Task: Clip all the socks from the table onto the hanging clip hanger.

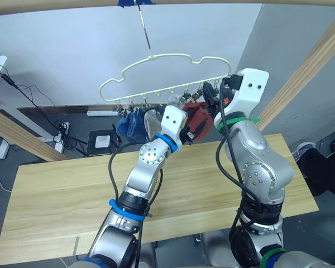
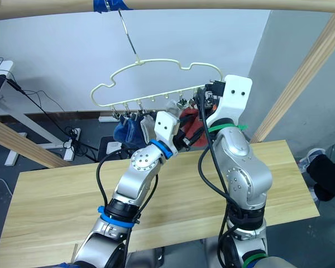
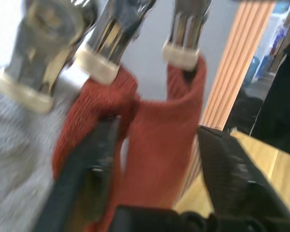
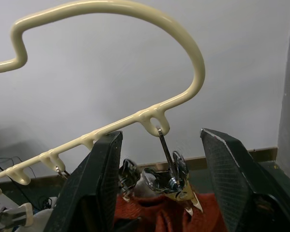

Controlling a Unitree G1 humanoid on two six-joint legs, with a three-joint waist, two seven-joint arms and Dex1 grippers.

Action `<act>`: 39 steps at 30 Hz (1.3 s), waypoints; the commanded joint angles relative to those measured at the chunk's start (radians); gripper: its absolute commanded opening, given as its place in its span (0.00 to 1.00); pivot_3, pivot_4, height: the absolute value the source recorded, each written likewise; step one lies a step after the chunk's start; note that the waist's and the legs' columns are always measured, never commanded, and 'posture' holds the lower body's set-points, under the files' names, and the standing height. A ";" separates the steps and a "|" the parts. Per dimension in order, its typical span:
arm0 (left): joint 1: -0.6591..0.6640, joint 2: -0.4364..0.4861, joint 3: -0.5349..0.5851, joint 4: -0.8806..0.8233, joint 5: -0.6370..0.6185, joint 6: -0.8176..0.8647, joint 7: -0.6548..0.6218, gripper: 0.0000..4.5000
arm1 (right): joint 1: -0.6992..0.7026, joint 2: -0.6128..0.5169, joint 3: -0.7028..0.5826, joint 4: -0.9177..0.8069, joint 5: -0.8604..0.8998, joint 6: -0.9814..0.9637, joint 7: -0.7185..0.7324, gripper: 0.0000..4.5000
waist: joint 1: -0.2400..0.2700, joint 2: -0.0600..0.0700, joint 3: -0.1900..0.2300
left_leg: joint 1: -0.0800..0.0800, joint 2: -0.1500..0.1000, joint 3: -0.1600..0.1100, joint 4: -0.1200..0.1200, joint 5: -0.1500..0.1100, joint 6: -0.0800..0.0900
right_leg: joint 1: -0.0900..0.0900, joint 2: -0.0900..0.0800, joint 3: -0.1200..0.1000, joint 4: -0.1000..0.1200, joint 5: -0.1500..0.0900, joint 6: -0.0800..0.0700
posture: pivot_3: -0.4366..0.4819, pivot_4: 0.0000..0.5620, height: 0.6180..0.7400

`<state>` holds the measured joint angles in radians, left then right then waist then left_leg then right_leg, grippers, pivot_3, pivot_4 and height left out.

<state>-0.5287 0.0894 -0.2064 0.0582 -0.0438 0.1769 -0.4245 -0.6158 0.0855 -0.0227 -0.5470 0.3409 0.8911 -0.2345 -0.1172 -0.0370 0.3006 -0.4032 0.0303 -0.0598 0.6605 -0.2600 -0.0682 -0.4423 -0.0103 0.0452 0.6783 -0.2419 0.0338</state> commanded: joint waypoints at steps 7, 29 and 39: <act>0.172 0.212 0.025 -0.333 -0.163 0.156 -0.242 0.99 | 0.084 -0.197 -0.066 -0.163 0.097 0.015 0.219 0.59 | 0.002 0.000 0.000 | 0.000 0.000 0.000 0.000 0.000 0.000 | 0.000 0.000 0.000 0.000 0.000 0.000 | 0.31 0.43 1.00; 0.583 0.668 0.476 -0.589 -0.417 0.264 -0.461 1.00 | 0.267 -0.808 -0.110 -0.040 0.231 -0.180 0.914 0.99 | 0.027 0.000 -0.014 | 0.002 0.001 0.001 0.001 0.000 0.000 | 0.001 0.001 0.001 0.000 -0.003 0.005 | 0.41 0.29 1.00; 0.727 0.717 0.621 -0.497 -0.287 0.263 -0.342 1.00 | 0.299 -0.945 -0.088 0.205 0.099 -0.457 1.138 0.99 | 0.047 -0.002 -0.075 | 0.003 0.001 0.002 0.001 0.000 0.000 | 0.002 0.001 0.001 -0.002 -0.003 0.004 | 0.46 0.15 1.00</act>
<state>0.1902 0.8045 0.3811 -0.4261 -0.3396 0.4695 -0.7711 -0.3193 -0.8519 -0.0880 -0.3479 0.4519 0.4883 0.8793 -0.0704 -0.0392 0.2258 -0.4000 0.0313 -0.0573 0.6615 -0.2599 -0.0682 -0.4398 -0.0095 0.0460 0.6765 -0.2447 0.0382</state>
